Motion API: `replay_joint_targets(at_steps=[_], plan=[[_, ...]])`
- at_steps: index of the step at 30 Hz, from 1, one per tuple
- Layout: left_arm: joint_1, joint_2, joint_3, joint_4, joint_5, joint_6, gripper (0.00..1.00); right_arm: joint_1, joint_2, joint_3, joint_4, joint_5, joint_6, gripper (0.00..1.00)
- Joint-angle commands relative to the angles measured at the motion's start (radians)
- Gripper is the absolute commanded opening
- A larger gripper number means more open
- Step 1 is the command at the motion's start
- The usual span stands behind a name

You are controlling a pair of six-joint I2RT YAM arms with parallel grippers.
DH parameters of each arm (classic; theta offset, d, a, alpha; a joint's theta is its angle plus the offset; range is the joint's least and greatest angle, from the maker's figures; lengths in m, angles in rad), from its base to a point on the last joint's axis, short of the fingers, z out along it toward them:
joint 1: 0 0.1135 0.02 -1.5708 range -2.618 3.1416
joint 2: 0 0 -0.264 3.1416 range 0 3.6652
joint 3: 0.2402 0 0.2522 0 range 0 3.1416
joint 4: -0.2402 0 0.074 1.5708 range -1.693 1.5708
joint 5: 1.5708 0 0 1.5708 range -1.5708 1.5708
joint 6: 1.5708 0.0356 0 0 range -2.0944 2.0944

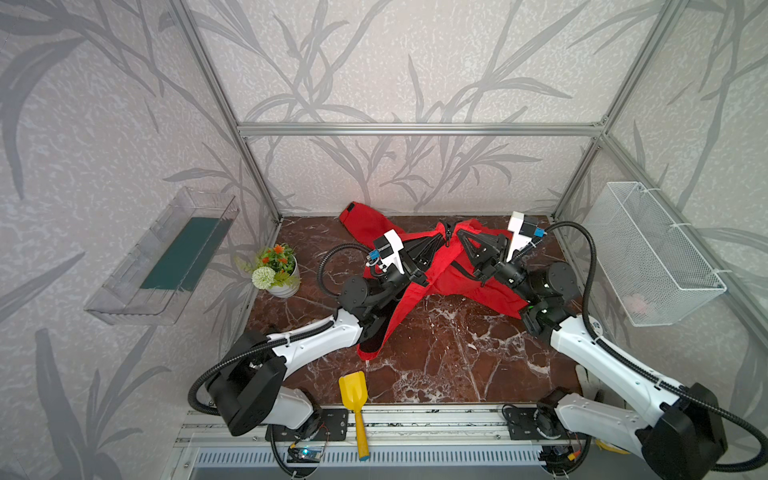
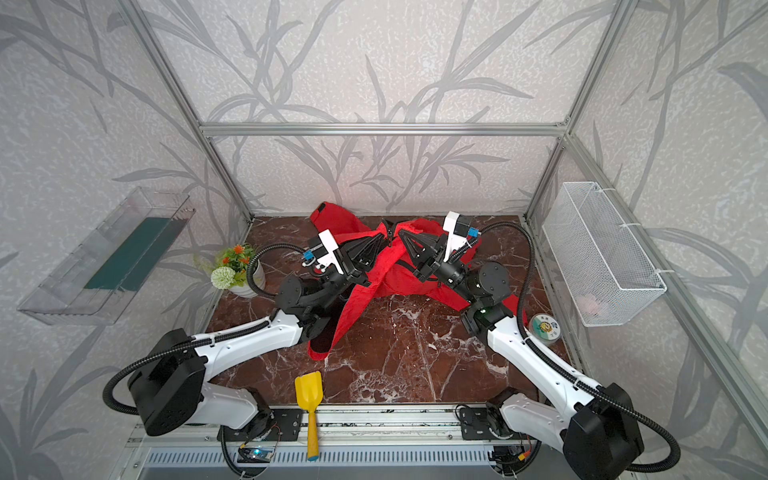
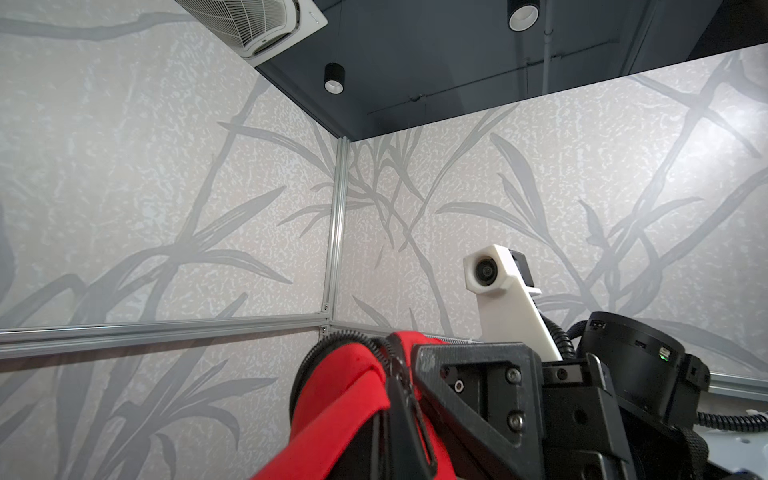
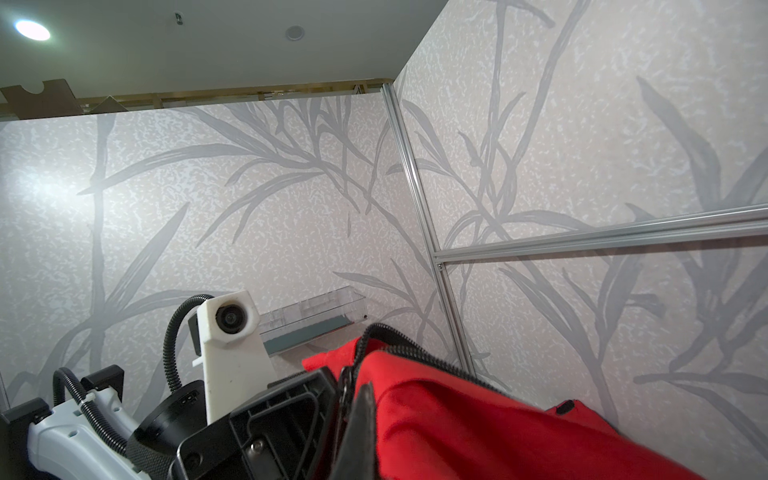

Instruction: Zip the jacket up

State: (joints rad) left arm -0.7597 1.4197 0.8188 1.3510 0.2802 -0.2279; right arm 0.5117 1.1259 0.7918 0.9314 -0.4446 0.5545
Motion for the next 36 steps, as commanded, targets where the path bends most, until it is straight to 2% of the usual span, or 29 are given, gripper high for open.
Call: replay_joint_targets(at_steps=[1,17,22,26,29,36], plan=[[-0.006,-0.023,-0.018,0.03,0.008,0.023,0.0,-0.001,0.001,0.063,0.181,0.087,0.006,0.0],[-0.006,-0.047,-0.057,-0.129,-0.026,0.116,0.0,-0.003,0.045,0.114,0.227,0.174,0.043,0.0],[-0.005,-0.059,-0.059,-0.191,-0.125,0.197,0.0,-0.002,0.023,0.1,0.215,0.211,0.036,0.0],[-0.003,-0.077,-0.055,-0.179,-0.147,0.261,0.0,-0.003,-0.012,0.037,0.207,0.26,0.043,0.0],[-0.001,-0.067,-0.067,-0.12,-0.149,0.249,0.0,0.0,-0.027,-0.01,0.216,0.305,0.062,0.0],[0.009,-0.044,-0.06,-0.15,-0.111,0.22,0.0,0.002,-0.029,-0.044,0.246,0.37,0.076,0.0]])
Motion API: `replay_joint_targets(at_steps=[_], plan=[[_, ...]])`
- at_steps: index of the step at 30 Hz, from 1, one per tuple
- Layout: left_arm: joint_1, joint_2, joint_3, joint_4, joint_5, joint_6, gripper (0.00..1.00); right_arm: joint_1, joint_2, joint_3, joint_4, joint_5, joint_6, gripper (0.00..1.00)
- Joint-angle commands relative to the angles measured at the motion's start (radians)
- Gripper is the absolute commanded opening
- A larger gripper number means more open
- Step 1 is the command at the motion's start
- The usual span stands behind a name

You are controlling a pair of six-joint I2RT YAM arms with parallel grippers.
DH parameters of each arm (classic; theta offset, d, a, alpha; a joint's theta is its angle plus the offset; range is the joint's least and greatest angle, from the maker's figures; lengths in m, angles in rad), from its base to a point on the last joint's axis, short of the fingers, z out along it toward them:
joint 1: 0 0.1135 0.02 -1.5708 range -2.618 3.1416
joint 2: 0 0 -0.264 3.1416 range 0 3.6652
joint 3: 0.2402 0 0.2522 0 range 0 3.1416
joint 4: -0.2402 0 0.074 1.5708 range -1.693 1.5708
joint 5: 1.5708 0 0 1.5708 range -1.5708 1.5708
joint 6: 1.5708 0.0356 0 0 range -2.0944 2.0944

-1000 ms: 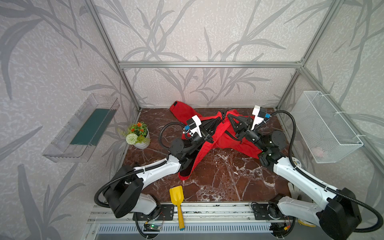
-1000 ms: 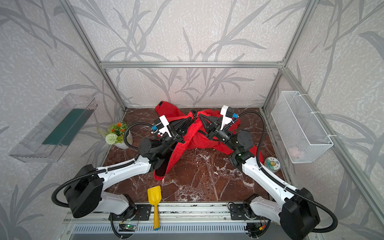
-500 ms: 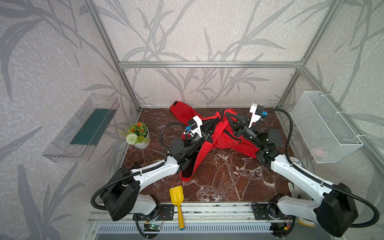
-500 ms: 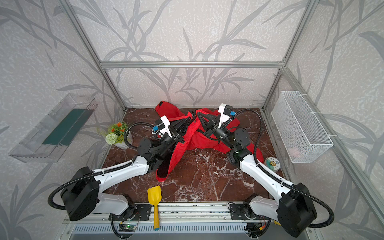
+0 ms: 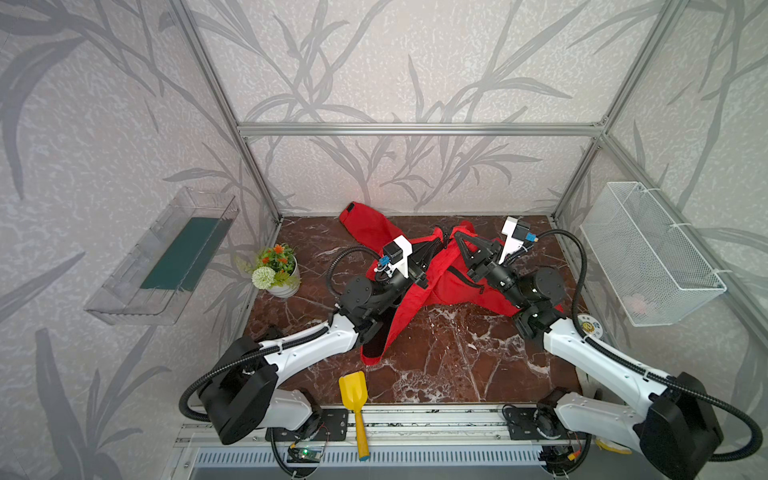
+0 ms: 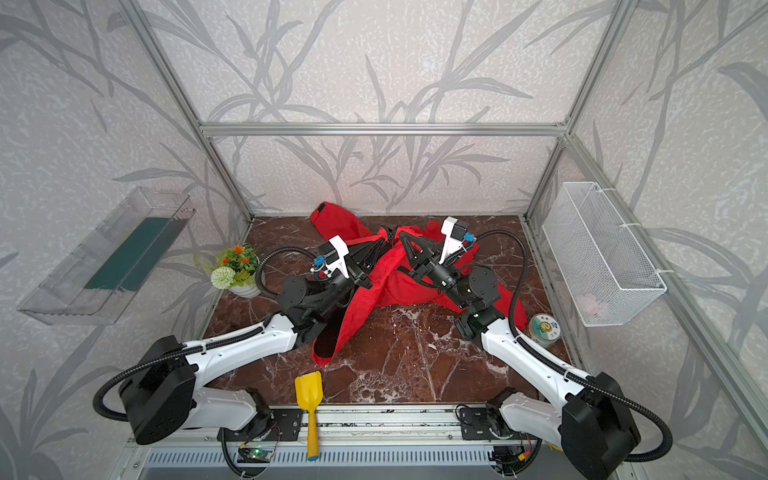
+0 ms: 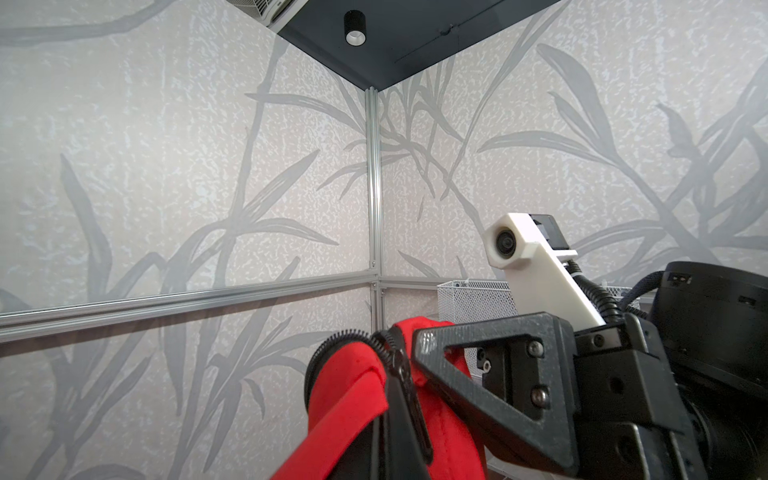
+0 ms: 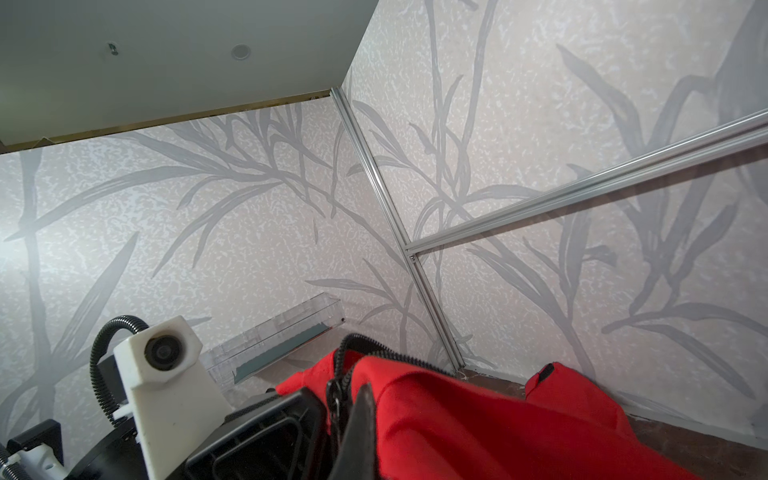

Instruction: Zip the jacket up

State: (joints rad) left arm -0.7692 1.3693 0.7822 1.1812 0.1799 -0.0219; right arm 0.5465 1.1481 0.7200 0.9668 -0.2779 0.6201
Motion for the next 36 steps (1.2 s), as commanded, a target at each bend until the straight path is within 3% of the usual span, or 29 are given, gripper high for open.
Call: replay_joint_targets(at_steps=[1,3,7,11,17,23,28,31,36], plan=[[0.021,0.017,-0.022,0.009,0.003,0.008,0.0,-0.033,-0.045,0.027,0.215,0.216,0.01,0.0],[0.03,0.043,-0.012,-0.02,0.025,-0.016,0.0,-0.035,-0.029,0.029,0.208,0.239,0.005,0.0],[0.08,0.139,-0.003,0.037,0.078,-0.178,0.0,-0.057,0.021,-0.006,0.228,0.285,-0.001,0.0],[0.116,0.259,0.022,0.033,0.166,-0.267,0.0,-0.07,0.075,-0.072,0.194,0.417,-0.041,0.0],[0.146,0.465,0.021,0.203,0.212,-0.425,0.0,-0.144,0.251,-0.161,0.338,0.444,0.043,0.0],[0.146,0.606,0.071,0.236,0.349,-0.575,0.0,-0.16,0.371,-0.234,0.41,0.496,0.06,0.0],[0.144,0.633,0.054,0.229,0.312,-0.645,0.0,-0.16,0.376,-0.28,0.385,0.482,0.075,0.0],[0.139,0.607,0.06,0.103,0.285,-0.676,0.0,-0.16,0.359,-0.302,0.333,0.469,0.088,0.0],[0.121,0.501,0.126,-0.376,0.19,-0.673,0.0,-0.16,0.318,-0.318,0.255,0.417,0.095,0.0]])
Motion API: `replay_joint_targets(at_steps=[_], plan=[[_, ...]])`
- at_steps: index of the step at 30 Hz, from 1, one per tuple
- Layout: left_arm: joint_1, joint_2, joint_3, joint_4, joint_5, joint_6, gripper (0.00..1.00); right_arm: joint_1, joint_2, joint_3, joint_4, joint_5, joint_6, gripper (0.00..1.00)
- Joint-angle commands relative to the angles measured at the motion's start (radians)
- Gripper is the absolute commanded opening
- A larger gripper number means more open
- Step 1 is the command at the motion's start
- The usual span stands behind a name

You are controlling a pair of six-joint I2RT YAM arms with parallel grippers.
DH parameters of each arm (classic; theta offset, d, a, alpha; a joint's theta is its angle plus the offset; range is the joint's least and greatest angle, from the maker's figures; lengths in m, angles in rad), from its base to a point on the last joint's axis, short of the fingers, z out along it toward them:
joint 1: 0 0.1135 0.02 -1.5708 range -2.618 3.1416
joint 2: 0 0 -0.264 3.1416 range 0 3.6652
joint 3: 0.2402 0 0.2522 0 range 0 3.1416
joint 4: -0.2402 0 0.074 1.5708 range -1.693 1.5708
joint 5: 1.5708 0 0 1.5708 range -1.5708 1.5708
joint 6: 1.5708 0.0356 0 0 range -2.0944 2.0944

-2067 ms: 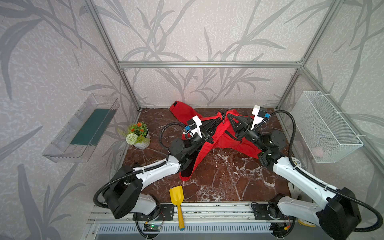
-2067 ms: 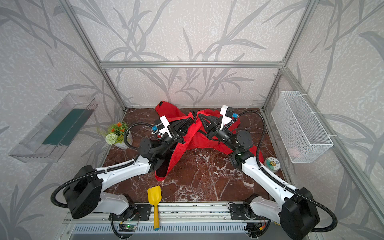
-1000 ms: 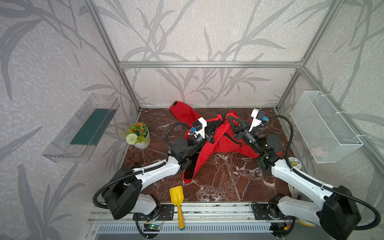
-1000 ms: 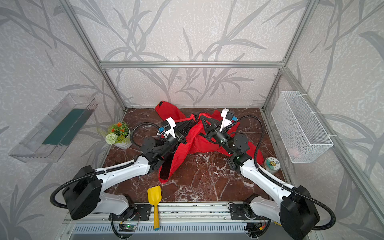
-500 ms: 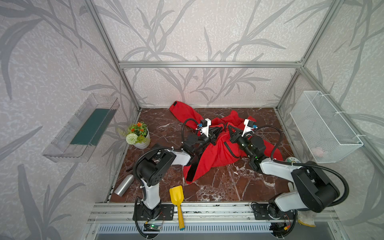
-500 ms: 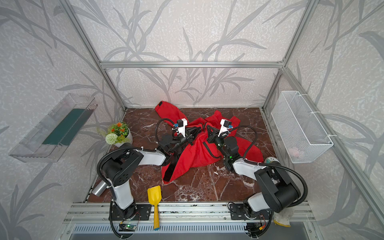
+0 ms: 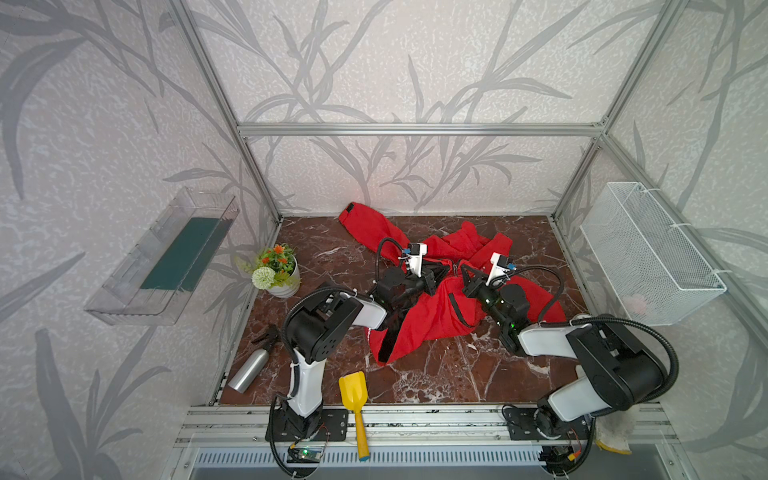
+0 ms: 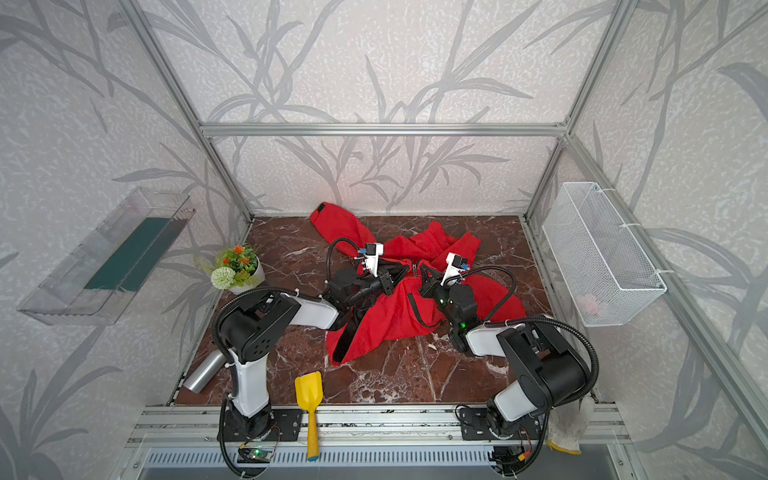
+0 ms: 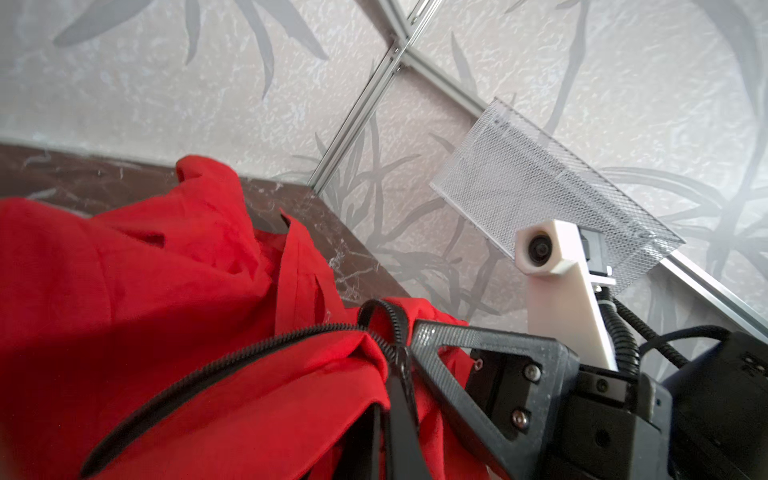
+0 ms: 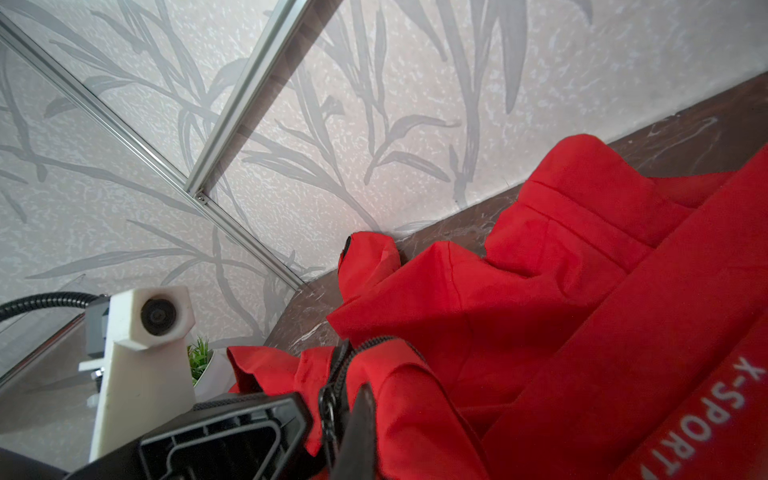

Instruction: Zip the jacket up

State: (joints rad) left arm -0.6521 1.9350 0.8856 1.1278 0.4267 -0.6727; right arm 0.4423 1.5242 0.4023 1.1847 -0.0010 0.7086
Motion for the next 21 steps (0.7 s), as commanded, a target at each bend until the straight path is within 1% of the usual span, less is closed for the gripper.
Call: replay_joint_targets(at_steps=[1,3,6,9,12,15,16,17,19,20,21], plan=[[0.002,-0.075,0.041,-0.395,-0.066,-0.039,0.0,-0.056,-0.067,0.0,0.024,0.134,0.01,0.0],[0.005,-0.072,0.058,-0.417,-0.041,-0.072,0.0,-0.057,-0.083,0.002,-0.001,0.121,0.011,0.0],[0.002,-0.044,0.062,-0.327,0.006,-0.151,0.0,-0.057,-0.11,0.023,-0.075,0.088,0.006,0.0],[0.001,-0.038,0.075,-0.317,0.019,-0.175,0.0,-0.06,-0.148,0.044,-0.173,0.055,0.011,0.0],[-0.008,-0.068,0.046,-0.266,-0.043,-0.16,0.0,-0.059,-0.198,0.051,-0.257,0.026,0.0,0.02],[-0.013,-0.095,0.048,-0.293,-0.062,-0.13,0.0,-0.06,-0.235,0.059,-0.311,0.0,-0.006,0.07],[-0.013,-0.099,0.054,-0.313,-0.052,-0.122,0.0,-0.06,-0.245,0.063,-0.328,-0.007,-0.004,0.18],[-0.013,-0.101,0.058,-0.327,-0.039,-0.112,0.0,-0.06,-0.252,0.068,-0.345,-0.015,-0.002,0.23],[-0.01,-0.105,0.056,-0.355,-0.024,-0.099,0.0,-0.062,-0.256,0.081,-0.367,-0.045,0.005,0.26],[-0.004,-0.107,0.051,-0.354,-0.019,-0.105,0.0,-0.065,-0.253,0.087,-0.371,-0.073,0.01,0.31],[-0.002,-0.111,0.047,-0.35,-0.016,-0.111,0.0,-0.066,-0.25,0.094,-0.373,-0.095,0.018,0.34]])
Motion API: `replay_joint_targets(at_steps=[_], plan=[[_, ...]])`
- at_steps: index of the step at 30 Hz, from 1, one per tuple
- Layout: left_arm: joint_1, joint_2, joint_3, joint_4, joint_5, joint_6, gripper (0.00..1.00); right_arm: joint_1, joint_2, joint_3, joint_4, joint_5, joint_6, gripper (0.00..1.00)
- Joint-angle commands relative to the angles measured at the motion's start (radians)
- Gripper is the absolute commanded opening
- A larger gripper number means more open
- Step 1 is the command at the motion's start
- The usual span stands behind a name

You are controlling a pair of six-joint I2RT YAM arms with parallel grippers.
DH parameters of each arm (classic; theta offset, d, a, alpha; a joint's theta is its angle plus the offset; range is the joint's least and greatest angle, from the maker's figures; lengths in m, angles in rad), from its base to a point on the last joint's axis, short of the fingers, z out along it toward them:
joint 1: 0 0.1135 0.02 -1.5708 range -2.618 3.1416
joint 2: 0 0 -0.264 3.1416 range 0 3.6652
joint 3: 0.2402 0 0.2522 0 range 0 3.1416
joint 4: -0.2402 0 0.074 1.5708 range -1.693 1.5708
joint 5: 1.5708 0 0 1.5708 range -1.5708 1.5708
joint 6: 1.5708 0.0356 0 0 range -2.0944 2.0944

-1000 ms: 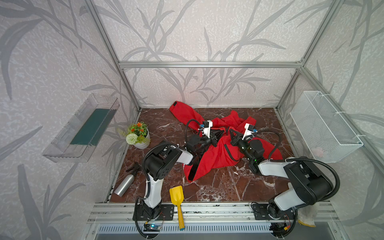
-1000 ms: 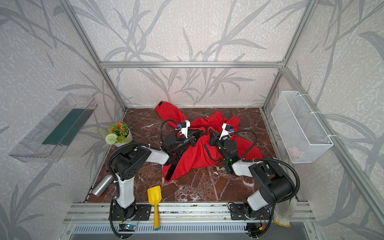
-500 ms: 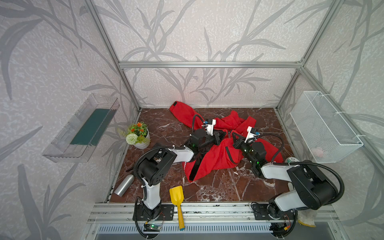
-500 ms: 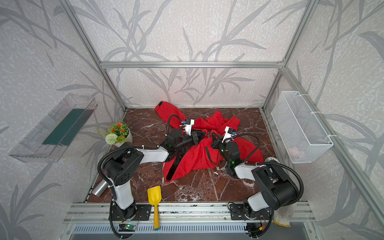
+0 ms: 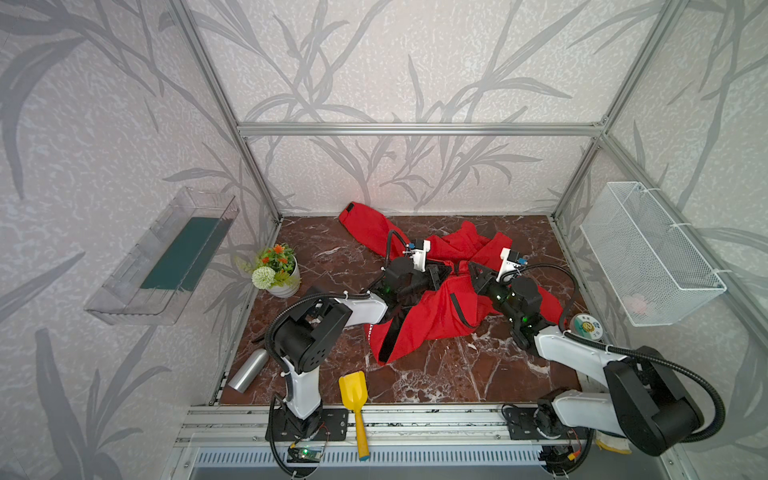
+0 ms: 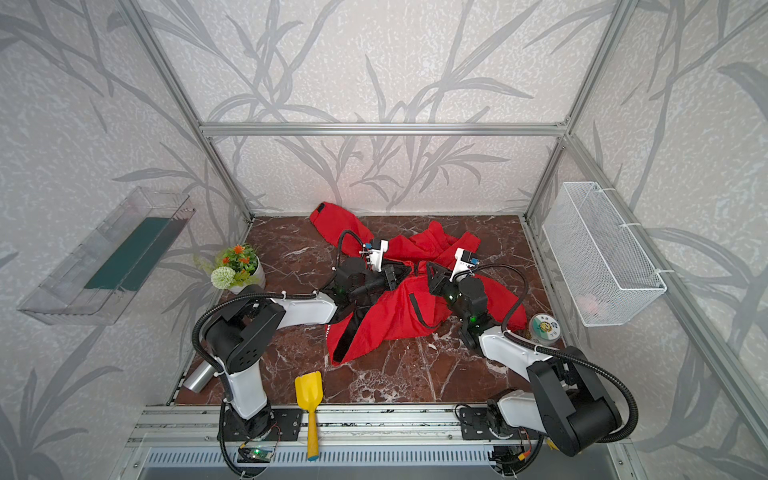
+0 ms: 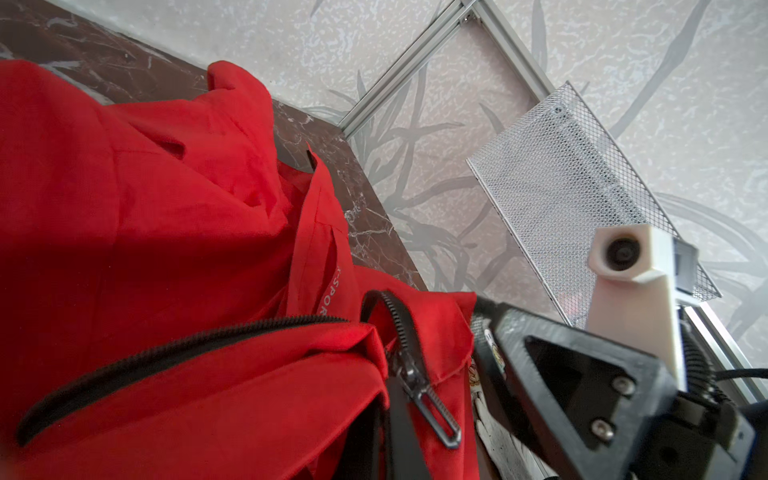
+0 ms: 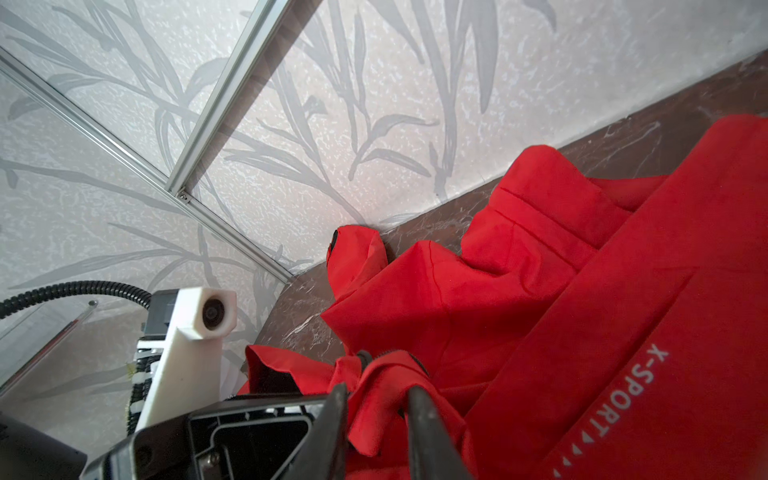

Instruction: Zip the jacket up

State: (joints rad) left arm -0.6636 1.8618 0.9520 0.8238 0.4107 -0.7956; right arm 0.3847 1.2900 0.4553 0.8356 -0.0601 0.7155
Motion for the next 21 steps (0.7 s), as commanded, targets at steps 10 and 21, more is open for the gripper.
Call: replay_joint_targets(at_steps=[10,21], plan=[[0.018,-0.062,-0.002,-0.1,0.038,-0.034,0.0,-0.01,-0.155,0.045,-0.211,-0.085,-0.131,0.49],[0.042,-0.085,0.005,-0.134,0.11,-0.181,0.0,-0.03,-0.285,0.336,-0.888,-0.154,-1.013,0.58]])
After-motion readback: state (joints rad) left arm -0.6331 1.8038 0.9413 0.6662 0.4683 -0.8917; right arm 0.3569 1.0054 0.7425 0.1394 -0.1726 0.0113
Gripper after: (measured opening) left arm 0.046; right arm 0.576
